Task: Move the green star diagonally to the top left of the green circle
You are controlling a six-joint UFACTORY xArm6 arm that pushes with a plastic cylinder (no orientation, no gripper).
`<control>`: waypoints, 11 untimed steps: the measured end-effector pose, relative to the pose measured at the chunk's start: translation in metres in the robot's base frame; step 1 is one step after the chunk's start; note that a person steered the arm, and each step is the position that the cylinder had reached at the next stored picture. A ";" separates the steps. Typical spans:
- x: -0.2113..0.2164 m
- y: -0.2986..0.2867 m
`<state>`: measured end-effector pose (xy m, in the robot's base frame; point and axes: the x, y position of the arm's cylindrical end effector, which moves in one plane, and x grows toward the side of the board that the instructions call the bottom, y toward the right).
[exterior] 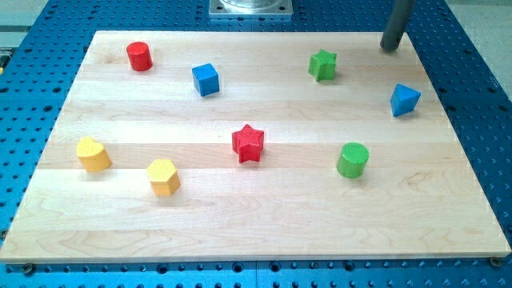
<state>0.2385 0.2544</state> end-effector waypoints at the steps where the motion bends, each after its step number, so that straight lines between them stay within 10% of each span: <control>1: 0.012 -0.033; 6: 0.096 -0.140; 11: 0.083 -0.199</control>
